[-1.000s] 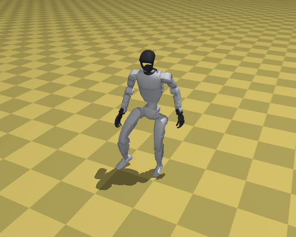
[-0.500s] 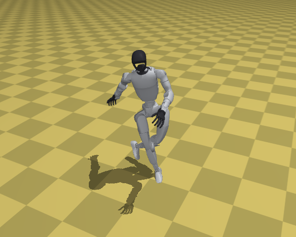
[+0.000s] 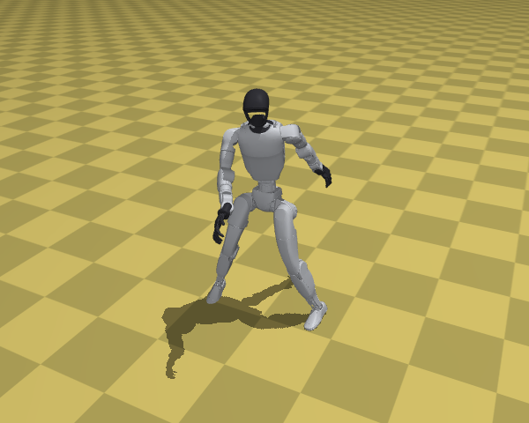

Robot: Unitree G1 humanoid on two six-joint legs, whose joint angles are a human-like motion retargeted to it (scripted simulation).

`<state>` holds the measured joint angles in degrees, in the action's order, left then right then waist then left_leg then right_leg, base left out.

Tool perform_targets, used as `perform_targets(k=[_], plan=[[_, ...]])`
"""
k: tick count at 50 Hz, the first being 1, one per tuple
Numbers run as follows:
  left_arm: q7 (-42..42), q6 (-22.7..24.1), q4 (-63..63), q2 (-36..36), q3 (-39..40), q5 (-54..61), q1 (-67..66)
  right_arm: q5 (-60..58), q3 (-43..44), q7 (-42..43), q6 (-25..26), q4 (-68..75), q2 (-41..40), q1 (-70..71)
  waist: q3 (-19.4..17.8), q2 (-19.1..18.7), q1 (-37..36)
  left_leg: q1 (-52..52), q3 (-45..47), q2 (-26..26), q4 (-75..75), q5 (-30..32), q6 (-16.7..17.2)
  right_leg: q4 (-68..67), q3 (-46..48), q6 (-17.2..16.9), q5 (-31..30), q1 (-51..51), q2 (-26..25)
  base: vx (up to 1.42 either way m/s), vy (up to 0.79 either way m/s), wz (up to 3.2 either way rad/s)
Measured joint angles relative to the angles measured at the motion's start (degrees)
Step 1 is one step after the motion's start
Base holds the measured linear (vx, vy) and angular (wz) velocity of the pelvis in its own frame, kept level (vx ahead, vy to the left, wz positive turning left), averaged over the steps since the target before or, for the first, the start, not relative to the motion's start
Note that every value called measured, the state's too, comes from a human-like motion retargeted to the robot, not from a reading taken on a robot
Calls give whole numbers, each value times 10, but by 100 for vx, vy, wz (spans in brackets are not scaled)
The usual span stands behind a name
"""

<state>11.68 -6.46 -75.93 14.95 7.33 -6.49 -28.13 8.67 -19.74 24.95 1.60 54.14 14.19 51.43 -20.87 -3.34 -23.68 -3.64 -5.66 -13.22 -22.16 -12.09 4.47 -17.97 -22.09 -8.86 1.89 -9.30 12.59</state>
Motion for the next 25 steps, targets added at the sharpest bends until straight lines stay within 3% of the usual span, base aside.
perform_targets(k=[4, 8, 12, 15, 18, 22, 25], plan=[[-42, -22, -38, -27, 45, 37, 6, 3, -10, -63, 2, -17, 14, -26, 3, -21, 4, -9, 11, 48, -70, -73, -16, -142, 156, 33, -90, -88, 42, -22, 114, -32], [-74, -22, -37, -2, -4, 36, 85, -18, -62, -123, 19, 3, 58, -49, -16, -10, -45, -49, 93, 94, -154, -128, 0, -201, 232, 26, -62, -228, 8, -38, 99, -147], [-133, -18, -6, 109, -69, 3, 242, -8, -104, -207, 28, 73, 148, -81, -34, 28, -23, -129, 119, 176, -202, -132, -23, -85, 353, 20, -91, -281, -42, -45, 83, 23], [-121, -9, 16, 232, -165, 4, 401, 37, -97, -239, 36, 132, 233, -143, -34, 48, 83, -161, 57, 263, -182, -96, -22, 1, 397, -7, -124, -273, -90, -23, 74, 293], [5, -5, 56, 325, -312, 35, 577, 94, -24, -168, 41, 170, 317, -263, -18, 40, 222, -107, -66, 337, -77, -24, 5, 53, 429, -57, -167, -236, -154, 12, 71, 382], [122, 20, 186, 340, -448, 81, 765, 181, 199, -64, 26, 186, 385, -510, 24, 6, 360, 17, -186, 365, 130, 105, 92, 92, 527, -61, -223, -183, -246, 47, 60, 307], [120, 36, 292, 281, -485, 91, 860, 257, 380, -90, 37, 196, 346, -736, 67, 3, 429, 67, -63, 388, 168, 143, 105, 103, 514, -61, -250, -133, -258, 78, 94, 316]])
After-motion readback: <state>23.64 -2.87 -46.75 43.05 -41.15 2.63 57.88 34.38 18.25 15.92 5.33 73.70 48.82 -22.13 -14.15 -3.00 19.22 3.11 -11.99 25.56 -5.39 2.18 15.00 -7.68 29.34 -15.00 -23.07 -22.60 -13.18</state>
